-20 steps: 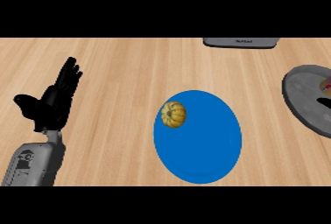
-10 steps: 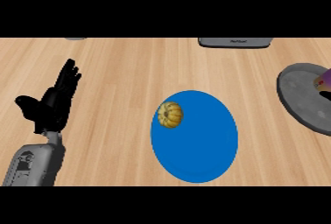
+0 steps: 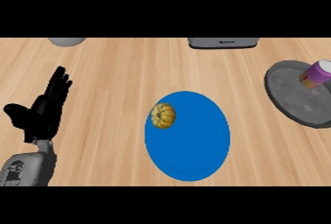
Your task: Pick the can from the plate and place it in the pan
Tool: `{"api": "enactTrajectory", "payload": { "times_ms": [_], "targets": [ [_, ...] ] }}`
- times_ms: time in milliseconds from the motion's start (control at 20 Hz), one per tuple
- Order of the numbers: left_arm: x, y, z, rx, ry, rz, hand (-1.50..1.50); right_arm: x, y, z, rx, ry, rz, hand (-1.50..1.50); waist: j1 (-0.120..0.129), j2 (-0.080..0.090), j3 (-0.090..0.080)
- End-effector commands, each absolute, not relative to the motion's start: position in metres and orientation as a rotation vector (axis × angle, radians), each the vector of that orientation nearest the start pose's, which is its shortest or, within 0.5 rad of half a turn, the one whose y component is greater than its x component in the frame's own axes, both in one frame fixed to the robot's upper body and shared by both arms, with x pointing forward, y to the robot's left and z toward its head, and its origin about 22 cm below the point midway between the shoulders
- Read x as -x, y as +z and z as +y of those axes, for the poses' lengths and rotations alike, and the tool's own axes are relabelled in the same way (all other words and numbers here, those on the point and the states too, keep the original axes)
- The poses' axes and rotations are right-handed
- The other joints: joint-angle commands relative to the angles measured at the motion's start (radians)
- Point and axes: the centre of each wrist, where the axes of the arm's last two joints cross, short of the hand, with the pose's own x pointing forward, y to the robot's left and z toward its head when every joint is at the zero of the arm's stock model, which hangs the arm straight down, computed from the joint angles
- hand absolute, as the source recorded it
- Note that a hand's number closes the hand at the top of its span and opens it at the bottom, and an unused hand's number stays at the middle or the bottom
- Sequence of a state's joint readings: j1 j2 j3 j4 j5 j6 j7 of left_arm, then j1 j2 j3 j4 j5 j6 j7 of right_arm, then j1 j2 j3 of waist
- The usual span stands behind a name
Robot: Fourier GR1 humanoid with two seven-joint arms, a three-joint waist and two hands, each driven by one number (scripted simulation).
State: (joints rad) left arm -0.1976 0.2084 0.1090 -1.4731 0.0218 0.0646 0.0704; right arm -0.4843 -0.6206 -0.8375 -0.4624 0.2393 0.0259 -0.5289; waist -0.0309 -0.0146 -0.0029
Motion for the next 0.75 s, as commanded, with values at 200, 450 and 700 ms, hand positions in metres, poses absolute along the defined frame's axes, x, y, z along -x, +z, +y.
{"api": "enactTrajectory", "payload": {
  "times_ms": [200, 450, 700],
  "targets": [
    [-0.287, 0.044, 0.294, -0.268, -0.005, -1.579, 0.00, -0.215, 0.029, -0.538, 0.704, -0.219, -1.654, -1.50, -0.043, -0.011, -0.006],
    [-0.287, 0.044, 0.286, -0.273, -0.003, -1.585, 0.00, -0.174, 0.028, -0.526, 0.682, -0.207, -1.636, -1.50, -0.037, -0.004, -0.005],
    [-0.285, 0.050, 0.289, -0.239, -0.027, -1.614, 0.00, -0.128, 0.044, -0.497, 0.754, -0.191, -1.580, -1.50, -0.015, 0.003, -0.003]
  ]
}}
